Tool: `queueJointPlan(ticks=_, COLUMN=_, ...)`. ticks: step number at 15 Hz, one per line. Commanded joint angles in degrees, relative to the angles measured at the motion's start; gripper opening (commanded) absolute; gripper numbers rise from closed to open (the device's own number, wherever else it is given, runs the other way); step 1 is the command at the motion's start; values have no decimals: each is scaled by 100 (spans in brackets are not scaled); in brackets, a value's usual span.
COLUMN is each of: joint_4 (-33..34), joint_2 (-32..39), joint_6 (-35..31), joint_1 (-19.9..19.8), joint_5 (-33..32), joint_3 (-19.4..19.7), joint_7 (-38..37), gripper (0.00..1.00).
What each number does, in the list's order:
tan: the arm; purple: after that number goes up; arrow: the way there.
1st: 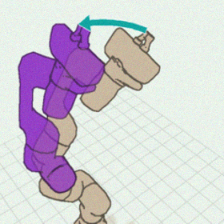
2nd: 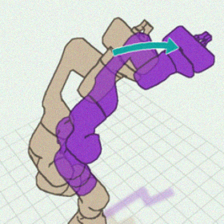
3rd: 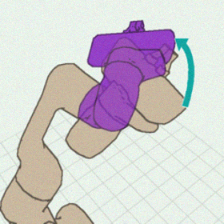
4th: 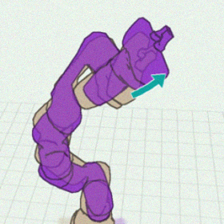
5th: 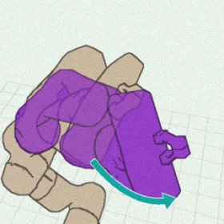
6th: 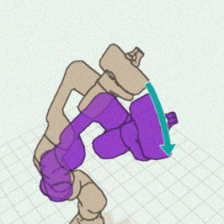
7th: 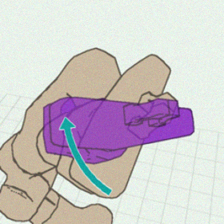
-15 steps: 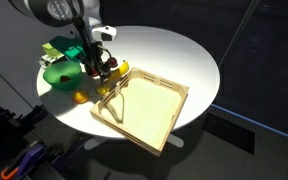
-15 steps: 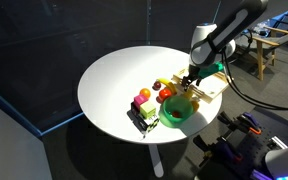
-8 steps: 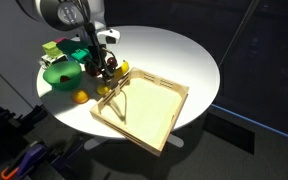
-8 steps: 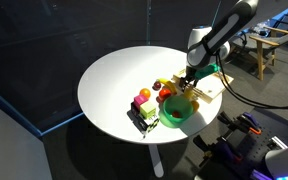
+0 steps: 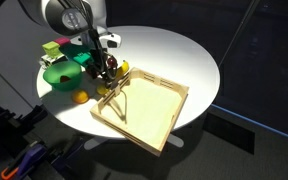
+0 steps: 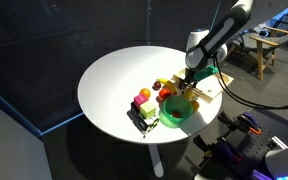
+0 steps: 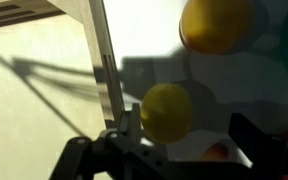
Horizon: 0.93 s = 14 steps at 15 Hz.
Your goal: Put the smaller yellow plastic fruit in the bowl and then put the yellow block in the crate
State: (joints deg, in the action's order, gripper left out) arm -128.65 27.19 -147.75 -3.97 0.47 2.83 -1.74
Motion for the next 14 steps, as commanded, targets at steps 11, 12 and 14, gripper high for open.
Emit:
queueJointPlan(ticks=11, joint_4=153, joint_2=190, joint_6=-53, joint_1=-46, joint_5=0, joint_3=3, joint_7=196, gripper=75)
queueJointPlan(ticks=12, joint_4=157, joint_2=193, joint_6=-54, joint_1=-43, joint_5=-3, joint_3=7, joint_7=195, gripper=66)
queueJointPlan(ticks=14, joint_4=169, joint_2=201, joint_6=-41, joint_1=-43, joint_5=1, joint_3=8, joint_7=194, gripper=49)
